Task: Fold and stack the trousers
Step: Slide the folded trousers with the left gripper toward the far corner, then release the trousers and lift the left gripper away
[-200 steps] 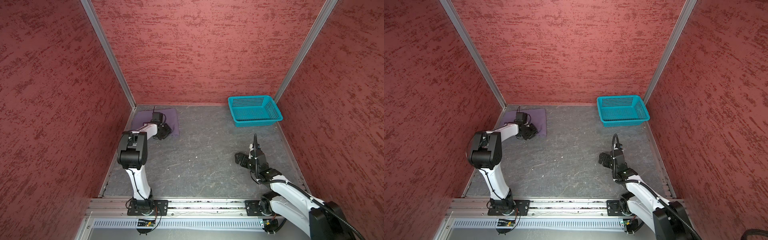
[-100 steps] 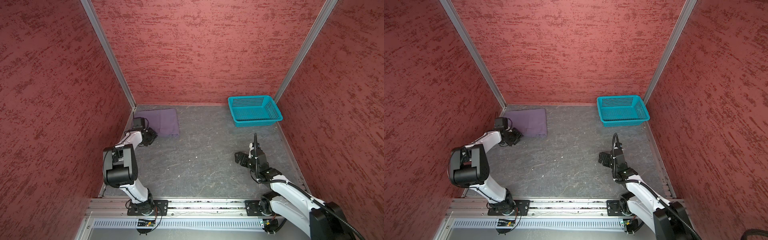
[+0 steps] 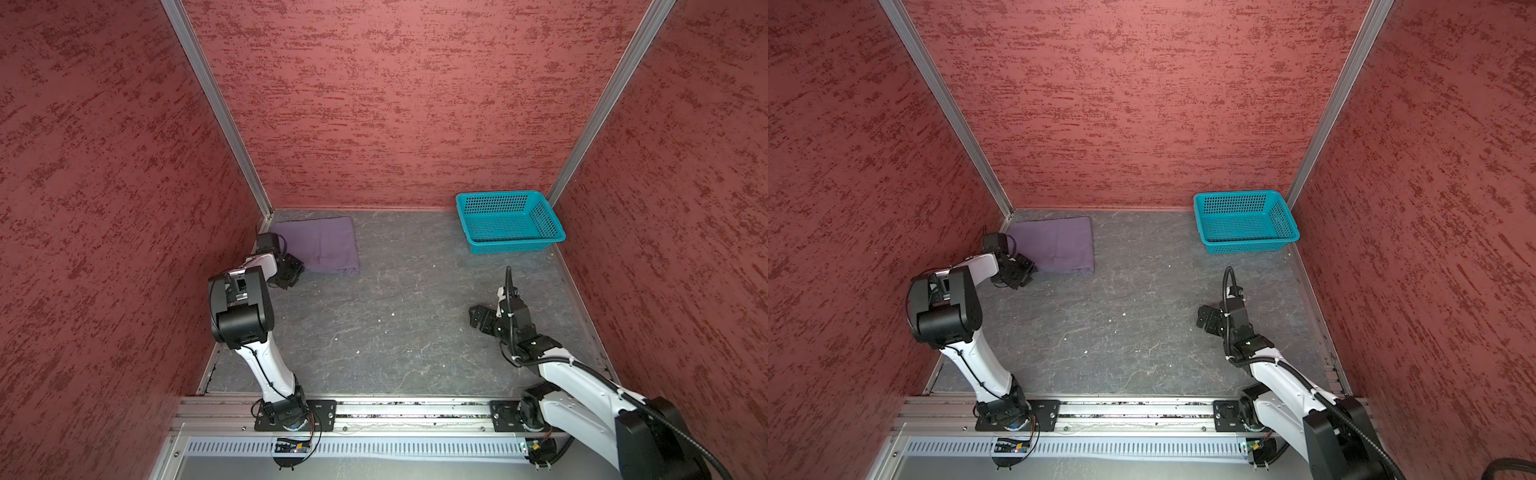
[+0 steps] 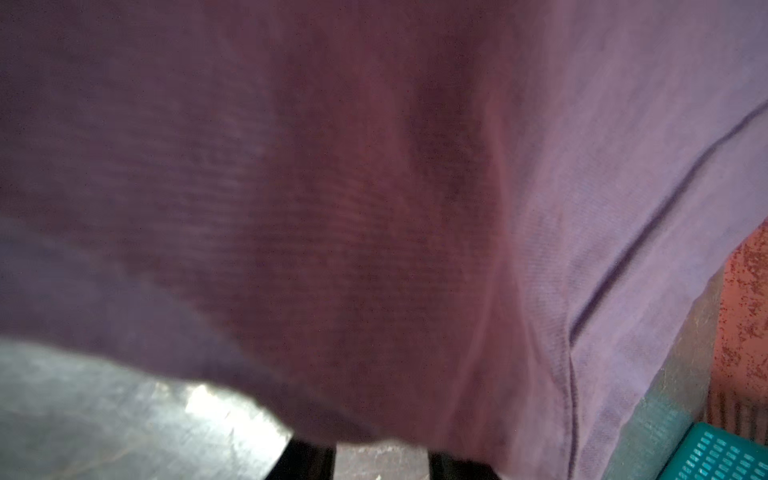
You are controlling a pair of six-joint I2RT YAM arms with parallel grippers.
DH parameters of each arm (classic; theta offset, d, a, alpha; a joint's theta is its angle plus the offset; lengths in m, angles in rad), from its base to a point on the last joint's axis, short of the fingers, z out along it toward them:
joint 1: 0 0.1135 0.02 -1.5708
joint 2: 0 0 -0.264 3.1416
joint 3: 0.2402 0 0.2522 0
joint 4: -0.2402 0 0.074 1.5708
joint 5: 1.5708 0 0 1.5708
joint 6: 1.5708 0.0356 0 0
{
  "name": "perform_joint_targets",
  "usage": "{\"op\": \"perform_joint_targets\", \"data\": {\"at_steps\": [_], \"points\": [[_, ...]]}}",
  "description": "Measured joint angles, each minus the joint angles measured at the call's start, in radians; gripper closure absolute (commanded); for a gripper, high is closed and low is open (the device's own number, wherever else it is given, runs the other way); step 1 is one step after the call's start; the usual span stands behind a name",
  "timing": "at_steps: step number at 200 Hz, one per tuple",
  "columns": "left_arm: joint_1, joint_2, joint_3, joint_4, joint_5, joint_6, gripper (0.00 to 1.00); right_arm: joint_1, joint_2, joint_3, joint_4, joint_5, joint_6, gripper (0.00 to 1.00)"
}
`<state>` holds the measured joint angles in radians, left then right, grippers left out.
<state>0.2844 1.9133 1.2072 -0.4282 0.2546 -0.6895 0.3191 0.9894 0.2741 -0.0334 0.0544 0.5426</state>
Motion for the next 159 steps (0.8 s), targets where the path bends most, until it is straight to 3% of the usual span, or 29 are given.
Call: {"op": "perform_joint_targets", "data": {"at_steps": [105, 159], "points": [[0.018, 0.062, 0.089, -0.011, -0.055, -0.032, 0.64, 0.000, 0.084, 0.032, 0.006, -0.002, -0.001, 0.01], [0.016, -0.198, -0.002, -0.014, -0.128, -0.010, 0.60, 0.000, 0.070, 0.060, -0.016, -0.010, -0.001, 0.01]]}}
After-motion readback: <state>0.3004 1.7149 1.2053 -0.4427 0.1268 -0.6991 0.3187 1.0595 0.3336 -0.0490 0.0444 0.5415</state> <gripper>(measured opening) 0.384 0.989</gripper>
